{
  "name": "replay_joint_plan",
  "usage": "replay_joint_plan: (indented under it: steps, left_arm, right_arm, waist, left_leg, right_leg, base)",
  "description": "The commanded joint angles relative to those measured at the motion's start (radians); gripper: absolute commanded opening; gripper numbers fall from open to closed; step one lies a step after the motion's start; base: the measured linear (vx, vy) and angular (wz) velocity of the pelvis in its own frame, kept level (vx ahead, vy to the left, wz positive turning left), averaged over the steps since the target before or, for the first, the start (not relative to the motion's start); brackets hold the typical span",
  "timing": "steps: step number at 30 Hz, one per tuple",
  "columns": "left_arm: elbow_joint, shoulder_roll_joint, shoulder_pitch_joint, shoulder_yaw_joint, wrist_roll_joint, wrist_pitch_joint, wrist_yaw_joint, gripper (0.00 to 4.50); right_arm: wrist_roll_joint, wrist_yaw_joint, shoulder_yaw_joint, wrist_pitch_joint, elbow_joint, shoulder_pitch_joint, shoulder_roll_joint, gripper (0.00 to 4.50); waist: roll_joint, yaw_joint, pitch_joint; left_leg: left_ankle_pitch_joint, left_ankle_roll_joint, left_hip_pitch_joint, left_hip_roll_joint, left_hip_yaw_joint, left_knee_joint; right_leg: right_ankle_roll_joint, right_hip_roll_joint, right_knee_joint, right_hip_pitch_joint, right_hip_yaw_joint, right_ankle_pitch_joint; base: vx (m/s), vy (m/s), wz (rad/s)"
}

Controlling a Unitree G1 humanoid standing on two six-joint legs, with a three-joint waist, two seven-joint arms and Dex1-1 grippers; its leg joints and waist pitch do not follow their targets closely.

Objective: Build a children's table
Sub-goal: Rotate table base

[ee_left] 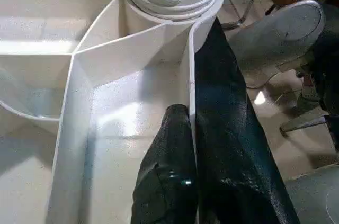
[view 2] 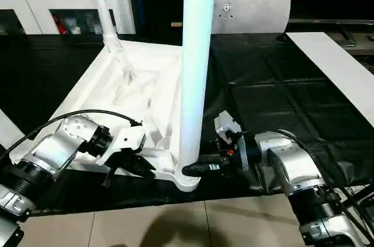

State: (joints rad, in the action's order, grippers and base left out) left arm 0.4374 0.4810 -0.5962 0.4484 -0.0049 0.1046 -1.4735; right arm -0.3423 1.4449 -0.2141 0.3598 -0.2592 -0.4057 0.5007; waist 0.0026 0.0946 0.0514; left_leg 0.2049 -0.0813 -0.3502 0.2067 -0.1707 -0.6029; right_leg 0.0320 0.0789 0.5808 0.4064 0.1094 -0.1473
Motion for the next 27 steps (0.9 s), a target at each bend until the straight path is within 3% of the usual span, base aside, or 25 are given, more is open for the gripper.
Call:
replay_joint_plan:
  steps: [1, 7, 9, 14, 15, 17, 19, 20, 21, 26, 27]
  left_arm:
    - [-0.016, -0.006, -0.028, 0.015, -0.008, -0.023, -0.042, 0.0]
    - [-0.009, -0.009, -0.023, 0.007, -0.011, 0.0, -0.031, 0.0]
    - [-0.013, -0.029, -0.023, -0.016, -0.024, 0.065, 0.014, 0.0]
    - [0.005, -0.093, -0.042, -0.077, -0.02, 0.156, 0.186, 0.0]
    - [0.01, -0.107, -0.045, -0.088, -0.018, 0.167, 0.221, 0.0]
    - [0.014, -0.145, -0.05, -0.112, -0.01, 0.202, 0.311, 0.0]
    - [0.02, -0.183, -0.058, -0.134, 0.003, 0.233, 0.395, 0.0]
    - [0.021, -0.194, -0.061, -0.14, 0.005, 0.244, 0.416, 0.0]
    - [0.025, -0.215, -0.067, -0.151, 0.007, 0.263, 0.455, 0.0]
    - [0.048, -0.321, -0.101, -0.207, 0.021, 0.313, 0.667, 0.0]
    - [0.054, -0.357, -0.115, -0.219, 0.037, 0.322, 0.741, 0.0]
  right_arm:
    - [-0.002, 0.025, -0.019, 0.013, 0.0, -0.009, 0.003, 2.15]
    - [-0.013, 0.026, -0.023, 0.035, 0.014, 0.002, 0.002, 2.06]
    - [-0.037, -0.018, -0.003, 0.062, 0.047, 0.023, -0.019, 2.06]
    - [0.005, -0.243, 0.03, 0.06, 0.063, 0.059, -0.117, 2.05]
    - [0.018, -0.288, 0.034, 0.055, 0.059, 0.062, -0.139, 2.05]
    - [0.049, -0.405, 0.046, 0.038, 0.041, 0.065, -0.205, 2.04]
    - [0.081, -0.515, 0.057, 0.028, 0.015, 0.053, -0.265, 2.0]
    - [0.09, -0.545, 0.059, 0.026, 0.009, 0.049, -0.279, 2.0]
    - [0.107, -0.607, 0.066, 0.024, -0.007, 0.038, -0.309, 2.0]
    - [0.145, -0.866, 0.111, 0.052, -0.075, -0.025, -0.451, 1.96]
    - [0.158, -0.968, 0.14, 0.053, -0.111, -0.055, -0.506, 1.96]
  waist:
    - [-0.004, -0.005, -0.073]
    - [-0.005, -0.004, -0.074]
    - [-0.006, -0.005, -0.072]
    - [-0.005, -0.011, -0.064]
    - [-0.01, -0.016, -0.064]
    - [-0.01, -0.029, -0.062]
    - [-0.009, -0.046, -0.064]
    - [-0.007, -0.051, -0.063]
    - [-0.008, -0.067, -0.064]
    - [-0.006, -0.085, -0.069]
    - [-0.004, -0.085, -0.071]
  left_leg:
    - [0.129, 0.058, 0.003, 0.029, 0.0, 0.069]
    - [0.128, 0.057, 0.004, 0.029, -0.001, 0.068]
    - [0.126, 0.056, 0.004, 0.029, -0.002, 0.069]
    - [0.175, 0.035, 0.008, 0.024, 0.0, 0.072]
    - [0.183, 0.026, 0.006, 0.018, 0.003, 0.071]
    - [0.189, 0.015, 0.003, 0.014, 0.004, 0.07]
    - [0.201, 0.014, -0.001, 0.011, 0.007, 0.069]
    - [0.201, 0.015, -0.001, 0.011, 0.008, 0.069]
    - [0.205, 0.018, -0.002, 0.008, 0.009, 0.067]
    - [0.188, 0.035, -0.001, 0.006, 0.008, 0.064]
    - [0.162, 0.044, -0.003, 0.009, 0.006, 0.065]
  right_leg:
    - [0.176, 0.066, -0.058, -0.061, -0.053, -0.295]
    - [0.174, 0.066, -0.058, -0.061, -0.053, -0.3]
    - [0.172, 0.065, -0.059, -0.061, -0.054, -0.301]
    - [0.132, 0.067, -0.078, -0.055, -0.048, -0.426]
    - [0.107, 0.068, -0.083, -0.058, -0.044, -0.477]
    - [0.068, 0.068, -0.093, -0.057, -0.039, -0.538]
    - [0.053, 0.066, -0.097, -0.059, -0.033, -0.553]
    - [0.052, 0.066, -0.099, -0.057, -0.032, -0.553]
    - [0.053, 0.065, -0.1, -0.056, -0.028, -0.552]
    - [0.083, 0.062, -0.097, -0.053, -0.032, -0.501]
    - [0.097, 0.06, -0.09, -0.054, -0.037, -0.447]
  base:
    - [0.0, 0.0, 0.0]
    - [0.0, 0.0, 0.0]
    - [0.0, 0.0, 0.0]
    - [0.0, 0.0, 0.0]
    - [0.0, 0.0, 0.0]
    - [0.0, 0.0, 0.0]
    - [0.0, 0.0, 0.0]
    - [0.0, 0.0, 0.0]
    - [0.0, 0.0, 0.0]
    - [0.0, 0.0, 0.0]
    - [0.0, 0.0, 0.0]
